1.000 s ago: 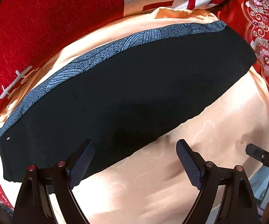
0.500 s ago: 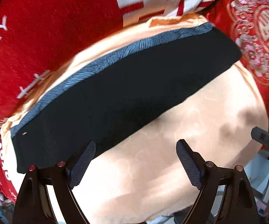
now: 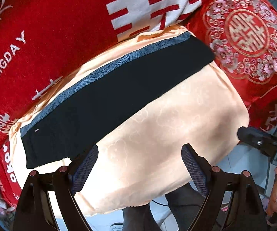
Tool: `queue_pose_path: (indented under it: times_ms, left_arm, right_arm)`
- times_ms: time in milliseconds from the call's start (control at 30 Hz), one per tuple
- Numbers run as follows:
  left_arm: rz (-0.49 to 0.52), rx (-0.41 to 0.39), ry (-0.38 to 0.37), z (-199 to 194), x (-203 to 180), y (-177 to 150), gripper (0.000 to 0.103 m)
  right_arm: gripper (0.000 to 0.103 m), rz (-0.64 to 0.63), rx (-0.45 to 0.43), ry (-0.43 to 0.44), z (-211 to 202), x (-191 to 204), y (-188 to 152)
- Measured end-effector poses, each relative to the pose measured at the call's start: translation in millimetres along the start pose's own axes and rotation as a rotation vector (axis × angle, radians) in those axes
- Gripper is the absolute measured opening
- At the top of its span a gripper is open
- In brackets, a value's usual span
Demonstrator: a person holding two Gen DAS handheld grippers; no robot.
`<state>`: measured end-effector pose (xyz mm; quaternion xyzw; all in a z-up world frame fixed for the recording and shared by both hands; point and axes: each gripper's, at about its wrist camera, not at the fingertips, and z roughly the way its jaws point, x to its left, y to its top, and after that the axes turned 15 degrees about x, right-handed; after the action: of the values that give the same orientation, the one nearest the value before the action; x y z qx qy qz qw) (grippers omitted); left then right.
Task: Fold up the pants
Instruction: 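Lay the folded black trousers on the cushion and open both grippers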
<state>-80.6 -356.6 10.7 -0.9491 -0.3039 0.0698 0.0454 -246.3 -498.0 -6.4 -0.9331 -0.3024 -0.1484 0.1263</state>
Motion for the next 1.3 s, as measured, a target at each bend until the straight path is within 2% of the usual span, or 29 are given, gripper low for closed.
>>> queue_pose_path:
  times_ms: [133, 333, 633, 1300]
  left_arm:
    - [-0.017, -0.002, -0.025, -8.7, -0.8, -5.3, 0.089]
    - [-0.034, -0.036, -0.048, -23.2, -2.5, -7.0, 0.089]
    - [-0.034, -0.04, -0.048, -28.3, -3.3, -10.5, 0.089]
    - [-0.044, -0.045, -0.046, -31.7, -4.1, -16.8, 0.089]
  right_arm:
    - [0.076, -0.003, 0.022, -0.003, -1.2, 6.3, -7.7]
    - [0.076, -0.036, 0.01, -0.017, -11.4, 18.7, -12.3]
    - [0.076, -0.062, -0.012, -0.028, -22.3, 28.0, -9.9]
    - [0.076, -0.02, 0.002, 0.004, -21.6, 15.5, -15.4]
